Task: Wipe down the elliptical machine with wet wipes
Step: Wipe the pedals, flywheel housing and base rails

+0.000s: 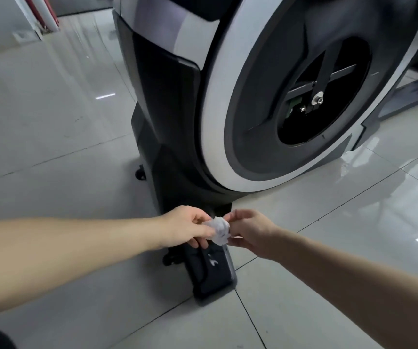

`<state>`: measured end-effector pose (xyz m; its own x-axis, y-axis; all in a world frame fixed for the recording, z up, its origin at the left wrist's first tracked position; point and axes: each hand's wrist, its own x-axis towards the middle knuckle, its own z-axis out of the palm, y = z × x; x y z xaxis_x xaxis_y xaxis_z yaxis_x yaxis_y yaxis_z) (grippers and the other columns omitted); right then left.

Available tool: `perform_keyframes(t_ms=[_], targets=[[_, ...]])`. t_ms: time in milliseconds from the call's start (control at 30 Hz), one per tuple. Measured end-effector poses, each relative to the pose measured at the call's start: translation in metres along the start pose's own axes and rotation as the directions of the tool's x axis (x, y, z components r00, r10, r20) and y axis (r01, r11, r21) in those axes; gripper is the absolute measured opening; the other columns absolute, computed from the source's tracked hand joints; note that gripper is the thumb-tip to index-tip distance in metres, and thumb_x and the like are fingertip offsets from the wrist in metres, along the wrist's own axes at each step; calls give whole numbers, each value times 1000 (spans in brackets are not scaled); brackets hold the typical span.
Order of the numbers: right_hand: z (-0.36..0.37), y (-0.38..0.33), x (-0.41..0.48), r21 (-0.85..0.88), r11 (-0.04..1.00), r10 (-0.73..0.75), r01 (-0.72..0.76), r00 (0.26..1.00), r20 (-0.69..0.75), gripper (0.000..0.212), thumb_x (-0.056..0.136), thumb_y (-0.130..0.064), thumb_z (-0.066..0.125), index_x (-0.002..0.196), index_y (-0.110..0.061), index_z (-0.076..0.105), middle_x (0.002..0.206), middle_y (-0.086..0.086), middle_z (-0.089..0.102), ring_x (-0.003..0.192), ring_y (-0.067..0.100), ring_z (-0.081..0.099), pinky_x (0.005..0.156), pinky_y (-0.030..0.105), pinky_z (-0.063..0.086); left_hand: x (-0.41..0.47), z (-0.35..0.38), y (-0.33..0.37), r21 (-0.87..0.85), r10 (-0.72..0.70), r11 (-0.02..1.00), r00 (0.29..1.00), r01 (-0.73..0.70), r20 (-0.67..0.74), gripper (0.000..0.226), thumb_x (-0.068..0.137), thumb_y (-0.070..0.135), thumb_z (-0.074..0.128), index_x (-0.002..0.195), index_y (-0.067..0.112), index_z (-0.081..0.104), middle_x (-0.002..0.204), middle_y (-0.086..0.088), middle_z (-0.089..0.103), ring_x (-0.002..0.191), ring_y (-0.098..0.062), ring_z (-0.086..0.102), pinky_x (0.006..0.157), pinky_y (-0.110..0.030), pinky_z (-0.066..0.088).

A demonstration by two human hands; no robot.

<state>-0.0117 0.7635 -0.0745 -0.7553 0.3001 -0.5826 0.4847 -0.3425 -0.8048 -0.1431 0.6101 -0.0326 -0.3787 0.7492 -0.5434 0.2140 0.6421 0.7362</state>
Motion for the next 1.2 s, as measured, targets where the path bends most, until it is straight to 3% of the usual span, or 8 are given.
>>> perform_keyframes(t_ms=[133, 233, 400, 567, 667, 867, 1067, 1200], targets=[[11, 7, 4, -206, 977, -92, 55, 981, -171, 25, 81, 13, 55, 78, -7, 70, 84, 15, 67, 82, 30, 68, 85, 50, 62, -4, 10, -27, 88, -63, 993, 993, 73, -104, 13, 93, 27, 69, 91, 15, 68, 75, -5, 77, 69, -16, 68, 69, -33, 56], [23, 8, 6, -388, 919, -158, 70, 967, -200, 26, 80, 1, 61, 80, -21, 76, 87, 6, 71, 82, 21, 66, 81, 38, 61, -3, 17, -32, 74, -89, 992, 981, 103, -174, 17, 95, 33, 65, 91, 16, 67, 72, 0, 76, 63, -14, 63, 62, -33, 50], [36, 25, 2, -332, 934, -155, 136, 988, -30, 30, 79, -15, 88, 104, -10, 72, 93, 8, 76, 80, 18, 72, 68, 23, 57, 1, 33, -38, -24, -51, 999, 981, 47, -188, 20, 101, 18, 59, 81, 20, 63, 75, 0, 74, 66, -8, 70, 58, -25, 57], [14, 31, 23, -584, 798, -265, 148, 957, -119, 20, 82, 2, 77, 88, -16, 71, 74, 2, 72, 55, 11, 65, 61, 27, 58, 9, 32, -53, 39, -70, 996, 991, 75, -114, 24, 96, 2, 52, 98, 21, 66, 90, -1, 73, 73, -12, 70, 64, -24, 55], [10, 31, 39, -695, 700, -374, 163, 913, -163, 19, 83, 1, 68, 88, -18, 69, 66, -6, 68, 52, 4, 64, 56, 15, 48, 9, 20, -67, 376, -68, 923, 997, 79, -44, 28, 98, 14, 51, 121, 22, 64, 107, 3, 68, 92, -14, 66, 80, -24, 52], [27, 51, 87, -850, 398, -640, 346, 768, 13, 17, 87, 2, 65, 91, -6, 79, 96, 8, 59, 83, 26, 59, 73, 33, 50, 9, 2, -94, 840, -63, 542, 997, -3, 44, 42, 93, 13, 44, 135, 18, 48, 124, 0, 54, 114, -27, 60, 89, -47, 53], [29, 77, 103, -887, 149, -701, 438, 680, 218, 20, 76, 13, 67, 72, -5, 72, 84, 10, 54, 76, 33, 51, 61, 39, 52, 19, -6, -104, 853, -76, 521, 997, 25, 17, 46, 95, 14, 44, 142, 14, 40, 125, -3, 53, 111, -29, 61, 84, -42, 50], [19, 111, 52, -820, 171, -677, 546, 670, 305, 18, 86, 2, 70, 77, -12, 76, 83, 6, 58, 75, 28, 54, 61, 33, 50, 27, -6, -107, 851, -50, 525, 999, 11, 18, 48, 95, 14, 43, 143, 14, 38, 125, -3, 54, 109, -29, 62, 88, -46, 53]])
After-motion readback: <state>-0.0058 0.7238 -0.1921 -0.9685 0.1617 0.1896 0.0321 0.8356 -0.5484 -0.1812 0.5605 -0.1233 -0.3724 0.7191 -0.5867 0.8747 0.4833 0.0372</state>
